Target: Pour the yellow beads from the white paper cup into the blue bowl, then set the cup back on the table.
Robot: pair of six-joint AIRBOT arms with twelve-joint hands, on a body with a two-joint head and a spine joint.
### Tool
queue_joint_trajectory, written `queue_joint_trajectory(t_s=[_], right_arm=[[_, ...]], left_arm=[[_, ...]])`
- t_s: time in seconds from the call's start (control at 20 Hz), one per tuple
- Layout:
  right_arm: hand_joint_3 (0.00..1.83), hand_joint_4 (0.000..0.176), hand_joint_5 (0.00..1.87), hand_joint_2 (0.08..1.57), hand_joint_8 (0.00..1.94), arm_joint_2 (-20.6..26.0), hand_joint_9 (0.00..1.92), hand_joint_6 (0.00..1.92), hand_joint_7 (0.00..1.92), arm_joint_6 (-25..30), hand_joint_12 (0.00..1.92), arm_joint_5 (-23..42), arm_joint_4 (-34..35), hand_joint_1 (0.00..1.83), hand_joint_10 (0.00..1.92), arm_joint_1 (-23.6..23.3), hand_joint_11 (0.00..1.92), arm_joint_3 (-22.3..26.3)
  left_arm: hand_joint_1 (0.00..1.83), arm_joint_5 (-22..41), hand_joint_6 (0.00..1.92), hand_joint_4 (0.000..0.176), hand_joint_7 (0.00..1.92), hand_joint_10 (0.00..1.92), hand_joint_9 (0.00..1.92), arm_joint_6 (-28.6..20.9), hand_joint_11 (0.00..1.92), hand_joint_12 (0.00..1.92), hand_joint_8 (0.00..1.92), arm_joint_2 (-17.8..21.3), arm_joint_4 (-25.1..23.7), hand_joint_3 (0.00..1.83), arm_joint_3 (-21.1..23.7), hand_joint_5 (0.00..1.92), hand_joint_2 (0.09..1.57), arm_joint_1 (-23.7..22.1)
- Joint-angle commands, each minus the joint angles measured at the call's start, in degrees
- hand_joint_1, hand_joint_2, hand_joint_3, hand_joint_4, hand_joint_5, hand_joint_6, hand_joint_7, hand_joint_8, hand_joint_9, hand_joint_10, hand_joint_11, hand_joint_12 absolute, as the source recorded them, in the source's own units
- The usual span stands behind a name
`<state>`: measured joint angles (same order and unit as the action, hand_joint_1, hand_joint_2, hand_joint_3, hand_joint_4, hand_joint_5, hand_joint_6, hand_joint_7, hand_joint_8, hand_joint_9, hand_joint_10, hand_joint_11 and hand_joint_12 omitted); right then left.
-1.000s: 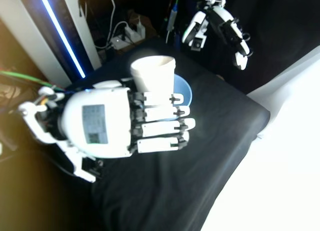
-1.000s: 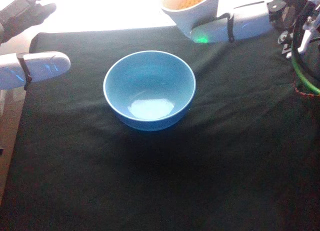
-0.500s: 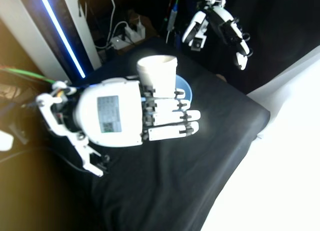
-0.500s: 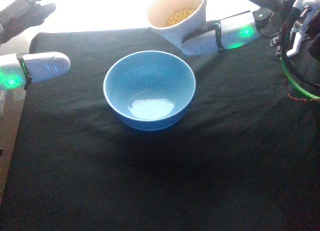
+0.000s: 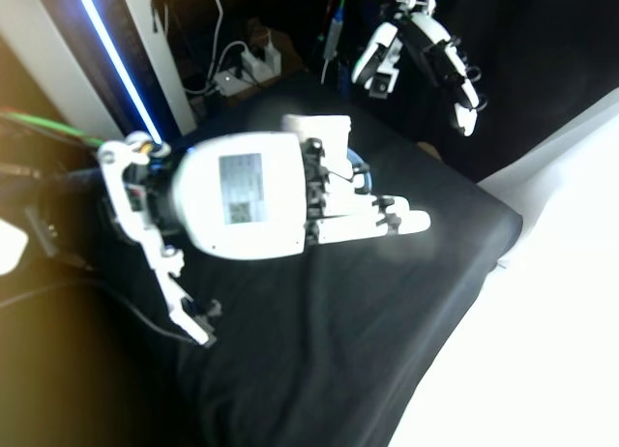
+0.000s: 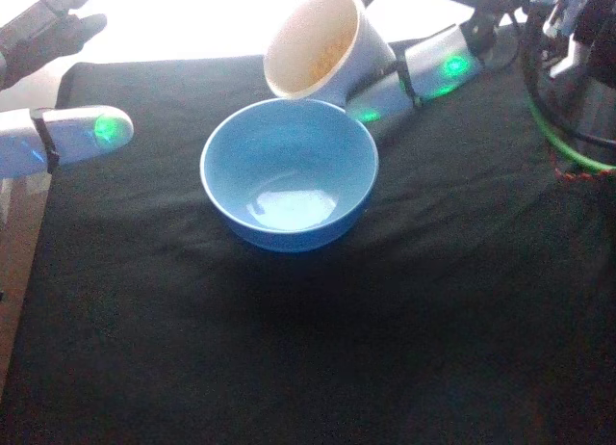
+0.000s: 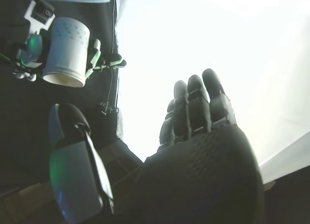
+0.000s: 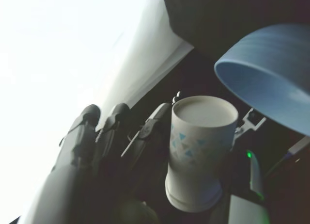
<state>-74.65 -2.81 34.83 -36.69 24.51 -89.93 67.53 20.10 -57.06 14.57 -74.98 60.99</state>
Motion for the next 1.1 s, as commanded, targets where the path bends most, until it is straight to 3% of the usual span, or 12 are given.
queue_joint_trajectory(t_s=[0.0, 0.05, 0.15, 0.2, 0.25, 0.3, 0.5, 0.65, 0.7, 0.85, 0.95, 1.05], right_arm=[[0.0, 0.0, 1.38, 0.97, 0.0, -0.04, 0.39, 0.27, 0.82, 0.37, 0.45, 4.57, 2.4, 1.2, 0.0, -1.15, 0.0, 0.04], [0.0, 0.0, 1.39, 0.97, 0.0, -0.04, 0.36, 0.24, 0.76, 0.37, 0.63, 3.93, 1.09, 1.17, 0.0, -1.22, 0.0, 0.11], [0.0, 0.0, 1.41, 0.97, 0.02, -0.02, 0.45, 0.19, 0.9, 0.37, 0.56, 2.97, -0.94, 1.21, 0.02, -1.9, 0.0, 0.26], [0.0, 0.0, 1.42, 0.97, 0.02, -0.02, 0.39, 0.18, 0.87, 0.37, 0.16, 2.44, -1.89, 1.21, 0.02, -2.22, 0.0, 0.39], [0.0, 0.0, 1.42, 0.97, 0.02, -0.01, 0.35, 0.17, 0.99, 0.37, 0.03, 1.4, -3.87, 1.22, 0.01, -3.12, 0.0, 0.78], [0.0, 0.0, 1.42, 0.97, 0.0, 0.0, 0.3, 0.17, 0.87, 0.37, 0.01, 0.71, -5.18, 1.22, 0.0, -3.71, 0.0, 1.03], [0.0, 0.0, 1.42, 0.97, 0.0, 0.01, 0.28, 0.17, 0.62, 0.37, 0.0, -1.43, -10.23, 1.22, 0.0, -5.59, 0.0, 1.79], [0.0, 0.0, 1.39, 0.98, 0.0, 0.21, 0.29, 0.24, 0.58, 0.37, 0.0, -2.89, -13.23, 1.19, 0.0, -6.28, 0.0, 2.27], [0.0, 0.0, 1.37, 0.98, 0.02, 0.35, 0.31, 0.26, 0.77, 0.37, 0.0, -3.68, -14.55, 1.21, 0.0, -6.56, 0.0, 2.62], [0.0, 0.0, 1.37, 0.98, 0.0, 0.79, 0.3, 0.28, 0.54, 0.39, 0.0, -6.98, -20.65, 1.18, 0.01, -8.42, 0.0, 4.1], [0.0, 0.0, 1.35, 0.98, 0.02, 0.92, 0.36, 0.31, 0.76, 0.39, 0.0, -7.9, -22.75, 1.17, 0.01, -8.98, 0.0, 4.61], [0.0, 0.0, 1.35, 0.98, 0.0, 1.07, 0.31, 0.33, 0.66, 0.39, 0.0, -8.66, -24.76, 1.17, 0.0, -9.52, 0.0, 5.14]], left_arm=[[0.66, 7.1, 0.0, 0.027, 0.36, 0.0, 0.26, -0.51, 0.03, 0.57, 0.0, -0.31, 1.06, 0.0, -0.32, 0.1, 0.81, -0.34], [0.65, 7.0, 0.0, 0.021, 0.36, 0.0, 0.26, -0.53, 0.04, 0.56, 0.0, -0.31, 1.05, 0.0, -0.33, 0.09, 0.82, -0.3], [0.66, 6.93, 0.0, 0.019, 0.36, 0.0, 0.27, -0.54, 0.03, 0.56, 0.0, -0.31, 1.05, 0.0, -0.34, 0.09, 0.81, -0.24], [0.67, 6.91, 0.0, 0.018, 0.37, 0.0, 0.26, -0.54, 0.03, 0.56, 0.0, -0.31, 1.05, 0.0, -0.34, 0.09, 0.82, -0.2], [0.68, 6.91, 0.0, 0.014, 0.36, 0.0, 0.25, -0.54, 0.03, 0.57, 0.0, -0.31, 1.05, 0.01, -0.34, 0.09, 0.83, -0.15], [0.68, 6.91, 0.0, 0.014, 0.36, 0.0, 0.25, -0.54, 0.03, 0.57, 0.0, -0.31, 1.05, 0.01, -0.34, 0.09, 0.83, -0.13], [0.71, 6.87, 0.0, 0.012, 0.36, 0.0, 0.24, -0.54, 0.02, 0.56, 0.0, -0.4, 1.04, 0.0, -0.34, 0.08, 0.81, -0.06], [0.7, 6.76, 0.0, 0.0, 0.36, 0.0, 0.23, -0.54, 0.03, 0.56, 0.0, -0.43, 1.04, 0.0, -0.35, 0.05, 0.83, -0.03], [0.71, 6.73, 0.0, 0.0, 0.36, 0.0, 0.23, -0.54, 0.03, 0.56, 0.0, -0.43, 1.04, 0.0, -0.35, 0.06, 0.82, -0.03], [0.72, 6.53, 0.0, 0.0, 0.36, 0.0, 0.23, -1.1, 0.0, 0.55, 0.0, -0.41, 0.98, 0.0, -0.44, 0.06, 0.83, 0.01], [0.71, 6.48, 0.0, 0.0, 0.35, 0.0, 0.22, -1.12, 0.01, 0.56, 0.0, -0.42, 0.98, 0.0, -0.43, 0.07, 0.83, 0.09], [0.7, 6.41, 0.0, 0.0, 0.34, 0.0, 0.21, -1.22, 0.0, 0.56, 0.0, -0.41, 0.98, 0.0, -0.43, 0.06, 0.82, 0.14]])
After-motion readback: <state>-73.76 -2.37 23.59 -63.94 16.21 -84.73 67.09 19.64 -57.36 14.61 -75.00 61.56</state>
